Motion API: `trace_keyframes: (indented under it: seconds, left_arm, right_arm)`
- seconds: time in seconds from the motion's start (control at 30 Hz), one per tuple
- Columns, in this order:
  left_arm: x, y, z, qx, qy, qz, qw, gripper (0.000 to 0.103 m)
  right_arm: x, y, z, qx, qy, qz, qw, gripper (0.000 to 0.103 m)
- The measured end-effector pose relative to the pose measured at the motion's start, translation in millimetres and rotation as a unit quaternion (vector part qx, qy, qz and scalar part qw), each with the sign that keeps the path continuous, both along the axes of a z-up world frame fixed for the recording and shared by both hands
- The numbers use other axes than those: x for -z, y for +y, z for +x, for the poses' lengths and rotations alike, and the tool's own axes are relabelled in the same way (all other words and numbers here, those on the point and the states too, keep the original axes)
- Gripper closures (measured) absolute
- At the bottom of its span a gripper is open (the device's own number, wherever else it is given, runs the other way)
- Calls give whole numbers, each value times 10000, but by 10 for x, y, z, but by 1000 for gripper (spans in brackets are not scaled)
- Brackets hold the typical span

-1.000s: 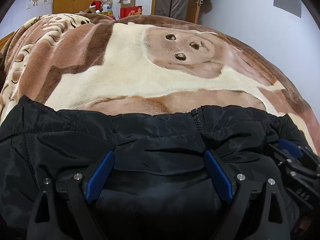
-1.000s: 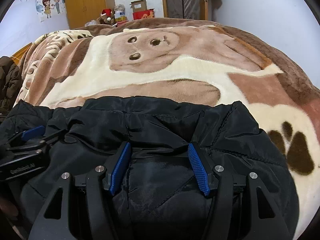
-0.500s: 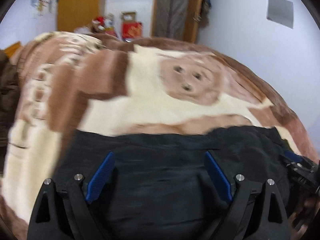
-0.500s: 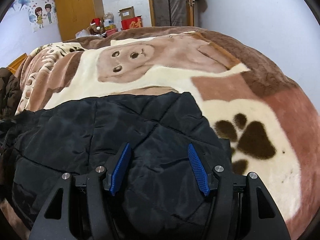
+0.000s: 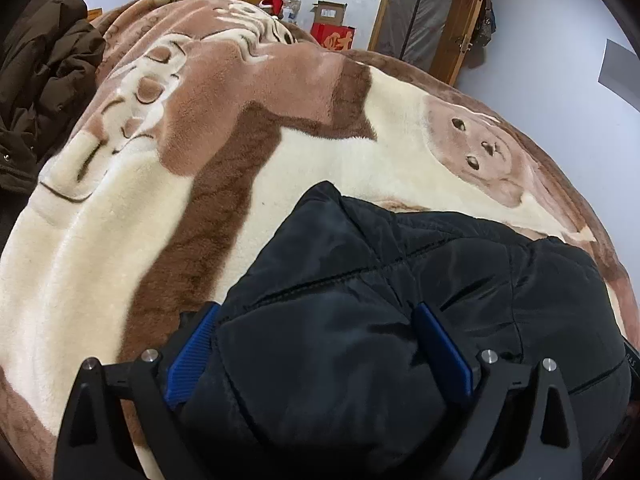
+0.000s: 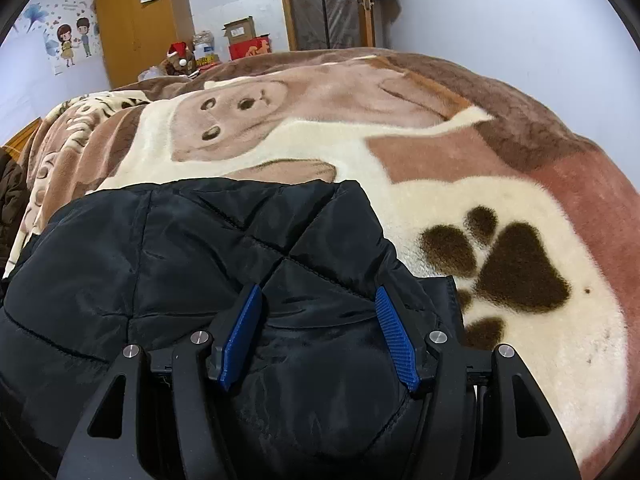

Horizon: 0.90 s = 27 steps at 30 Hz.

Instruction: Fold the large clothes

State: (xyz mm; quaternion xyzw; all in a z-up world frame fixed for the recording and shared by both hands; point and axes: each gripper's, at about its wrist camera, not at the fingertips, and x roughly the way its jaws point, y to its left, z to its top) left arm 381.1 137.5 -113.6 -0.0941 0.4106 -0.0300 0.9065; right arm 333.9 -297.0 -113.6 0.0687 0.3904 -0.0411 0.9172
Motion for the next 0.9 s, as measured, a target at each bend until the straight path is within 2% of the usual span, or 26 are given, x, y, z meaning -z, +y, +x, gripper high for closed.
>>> trace_keyframes:
  seconds: [0.13, 0.2, 0.3, 0.37, 0.47, 0.53, 0.6, 0.7, 0.8, 0.9]
  left_arm:
    - [-190, -7, -85, 40, 38, 107, 9999, 7]
    - [-338, 64, -220, 12, -123, 45, 9999, 7]
    - [-572, 151, -526, -3, -482, 98, 9988, 7]
    - [-636, 172, -713, 51, -602, 37, 9982, 7]
    - [-540, 87, -842, 295, -502, 61, 9983, 9]
    - [-341, -15, -797, 458, -201, 186, 9986, 12]
    - [-172, -33, -732, 437, -34, 97, 9990, 11]
    - [-125, -24, -675, 316, 18, 1, 9995, 11]
    - [-197, -62, -689, 286, 116, 140, 9994, 12]
    - [-408, -117, -838, 326, -37, 44, 9995, 12]
  right_arm:
    - [-126, 4, -34, -20, 122, -46, 9999, 44]
    - [-295, 25, -146, -3, 68, -87, 9999, 44]
    - [-530, 45, -443, -81, -242, 26, 9997, 44]
    - [-580, 64, -622, -92, -341, 83, 9993, 44]
    - [-428, 63, -748, -61, -142, 127, 9998, 44]
    - [-241, 42, -721, -40, 102, 116, 9999, 44]
    - [-166, 33, -664, -60, 191, 131, 9997, 44]
    - [-178, 16, -582, -65, 296, 97, 9995, 44]
    - [-294, 13, -606, 1, 375, 43, 9993, 44]
    - [-539, 71, -753, -51, 90, 85, 9999, 44]
